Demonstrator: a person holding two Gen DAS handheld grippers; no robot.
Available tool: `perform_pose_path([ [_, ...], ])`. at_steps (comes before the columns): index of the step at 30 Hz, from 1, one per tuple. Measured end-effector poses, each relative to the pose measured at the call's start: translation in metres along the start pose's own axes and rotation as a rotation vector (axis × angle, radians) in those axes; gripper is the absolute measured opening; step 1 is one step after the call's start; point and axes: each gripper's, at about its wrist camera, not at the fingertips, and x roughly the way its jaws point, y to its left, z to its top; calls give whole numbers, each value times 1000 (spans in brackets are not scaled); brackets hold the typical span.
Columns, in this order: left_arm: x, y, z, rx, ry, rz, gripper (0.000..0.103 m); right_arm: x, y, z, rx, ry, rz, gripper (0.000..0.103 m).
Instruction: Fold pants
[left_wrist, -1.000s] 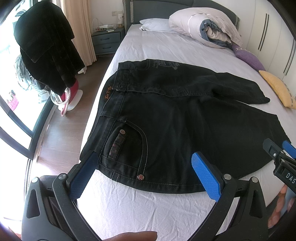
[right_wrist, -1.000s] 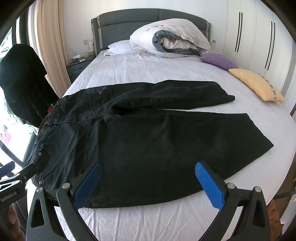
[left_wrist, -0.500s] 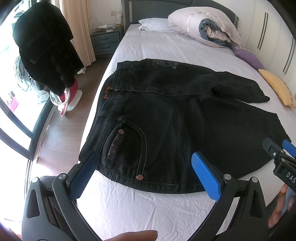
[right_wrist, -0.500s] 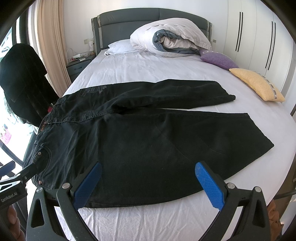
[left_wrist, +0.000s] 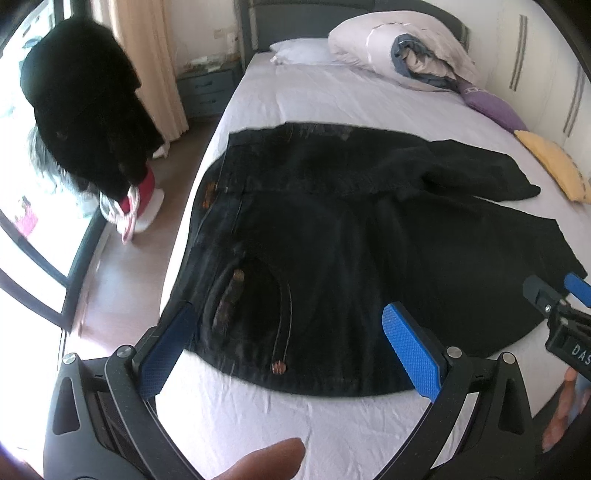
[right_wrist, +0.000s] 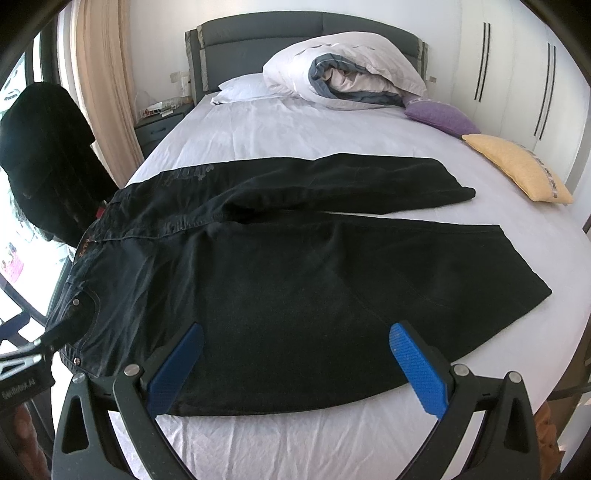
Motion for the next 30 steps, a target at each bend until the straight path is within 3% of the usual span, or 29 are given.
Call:
perform_pose_path([
  [5, 5, 2, 41, 77, -65, -90, 103, 7, -9, 14, -37, 20, 68, 103],
  [7, 20, 0, 64, 141, -31, -110, 103, 10, -13, 26, -73, 16, 97, 103],
  [11, 64, 2, 116, 184, 94, -252, 103, 13, -17, 55, -160, -18, 147, 103],
  [17, 124, 12, 202, 270, 65, -189, 103, 32, -19, 107, -330, -47, 243, 99],
  [21, 190, 22, 256, 331, 178, -289, 101, 62, -25, 137, -386, -12, 318, 84],
  [24, 227, 24, 278, 412, 224, -253, 82, 84, -30, 152, -419, 9, 359, 74],
  [26, 249, 26, 292, 448, 256, -265, 70, 99, -31, 159, -420, 27, 379, 73],
  [30, 279, 27, 302, 474, 305, -310, 66, 127, -30, 166, -417, 59, 419, 73],
])
